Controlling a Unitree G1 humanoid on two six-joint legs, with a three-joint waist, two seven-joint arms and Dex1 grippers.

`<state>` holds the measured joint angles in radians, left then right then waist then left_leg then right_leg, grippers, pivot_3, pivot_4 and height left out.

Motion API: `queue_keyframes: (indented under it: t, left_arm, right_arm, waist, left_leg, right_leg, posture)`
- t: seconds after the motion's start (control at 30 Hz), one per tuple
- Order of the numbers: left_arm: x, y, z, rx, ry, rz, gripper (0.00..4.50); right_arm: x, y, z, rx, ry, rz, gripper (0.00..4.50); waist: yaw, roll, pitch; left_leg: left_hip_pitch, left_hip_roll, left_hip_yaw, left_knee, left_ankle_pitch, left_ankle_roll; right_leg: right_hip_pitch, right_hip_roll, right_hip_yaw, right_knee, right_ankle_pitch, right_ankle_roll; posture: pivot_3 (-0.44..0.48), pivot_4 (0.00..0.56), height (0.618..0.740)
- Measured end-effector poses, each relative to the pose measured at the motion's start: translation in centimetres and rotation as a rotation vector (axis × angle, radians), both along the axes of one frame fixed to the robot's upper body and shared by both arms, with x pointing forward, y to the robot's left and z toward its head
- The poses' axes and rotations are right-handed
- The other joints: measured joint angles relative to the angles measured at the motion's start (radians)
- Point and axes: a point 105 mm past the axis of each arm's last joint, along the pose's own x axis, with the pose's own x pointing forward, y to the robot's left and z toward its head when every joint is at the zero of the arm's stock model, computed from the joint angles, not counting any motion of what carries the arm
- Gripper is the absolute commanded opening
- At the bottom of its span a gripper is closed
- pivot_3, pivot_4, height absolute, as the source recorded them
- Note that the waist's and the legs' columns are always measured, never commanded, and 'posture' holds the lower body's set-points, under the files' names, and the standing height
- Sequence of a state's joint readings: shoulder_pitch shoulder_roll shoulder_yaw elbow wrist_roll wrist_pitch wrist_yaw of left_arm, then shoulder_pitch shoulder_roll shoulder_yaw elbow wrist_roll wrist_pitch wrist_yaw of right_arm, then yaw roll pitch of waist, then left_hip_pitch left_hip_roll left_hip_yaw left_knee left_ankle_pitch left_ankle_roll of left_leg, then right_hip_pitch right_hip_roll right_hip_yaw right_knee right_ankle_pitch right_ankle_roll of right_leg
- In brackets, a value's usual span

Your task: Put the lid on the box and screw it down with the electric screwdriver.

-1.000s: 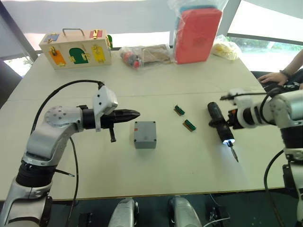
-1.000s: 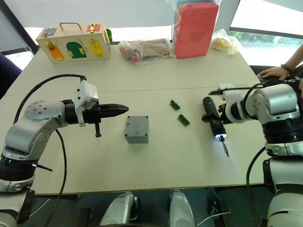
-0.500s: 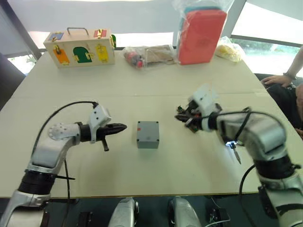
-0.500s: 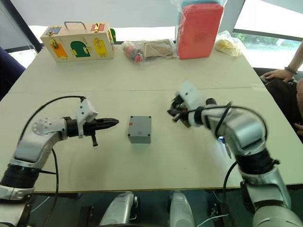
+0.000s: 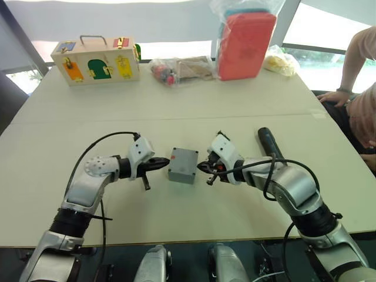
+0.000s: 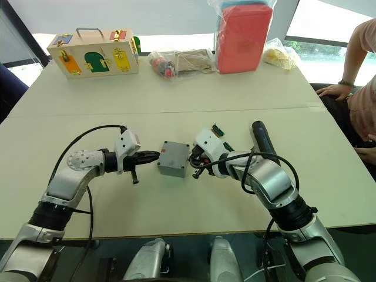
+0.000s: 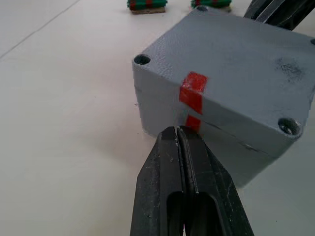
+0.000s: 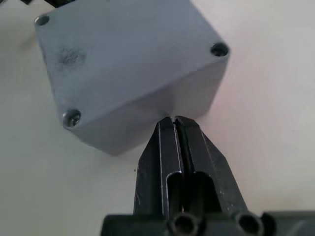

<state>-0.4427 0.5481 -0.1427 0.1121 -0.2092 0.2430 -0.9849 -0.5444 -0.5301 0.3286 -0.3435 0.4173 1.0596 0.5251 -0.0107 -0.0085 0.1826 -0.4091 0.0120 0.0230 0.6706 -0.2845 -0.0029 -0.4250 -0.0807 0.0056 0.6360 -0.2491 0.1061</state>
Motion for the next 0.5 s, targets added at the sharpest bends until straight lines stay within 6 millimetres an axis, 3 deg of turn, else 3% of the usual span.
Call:
queue_keyframes:
  t: [0.23, 0.4, 0.5]
  left_arm:
    - [1.2, -1.7, 1.2, -0.035, -0.047, -0.015, 0.0]
    - [1.5, -2.0, 0.3, -0.029, -0.038, -0.021, 0.0]
    - [1.5, -1.0, -0.7, 0.02, -0.027, -0.025, 0.0]
  right_arm:
    - [-1.4, 0.8, -0.9, -0.006, 0.071, 0.026, 0.04]
    - [-2.5, 1.5, -0.8, 0.0, 0.097, 0.049, 0.04]
    - [-2.2, 0.9, -0.1, -0.025, 0.061, 0.04, 0.04]
  waist:
    - [-0.001, 0.0, 0.0]
    - [-0.003, 0.0, 0.0]
    - [-0.002, 0.0, 0.0]
  left_leg:
    - [-0.001, 0.0, 0.0, 0.005, 0.0, 0.0]
    - [-0.001, 0.0, -0.001, 0.007, 0.0, 0.0]
    - [-0.001, 0.0, -0.001, 0.008, 0.0, 0.0]
  right_leg:
    - [0.0, 0.0, 0.0, 0.002, 0.0, 0.0]
    - [0.0, 0.0, 0.0, 0.004, 0.0, 0.0]
    - [0.0, 0.0, 0.0, 0.005, 0.0, 0.0]
  posture:
    - [0.0, 0.15, 0.73]
    - [0.0, 0.15, 0.73]
    - [0.0, 0.15, 0.73]
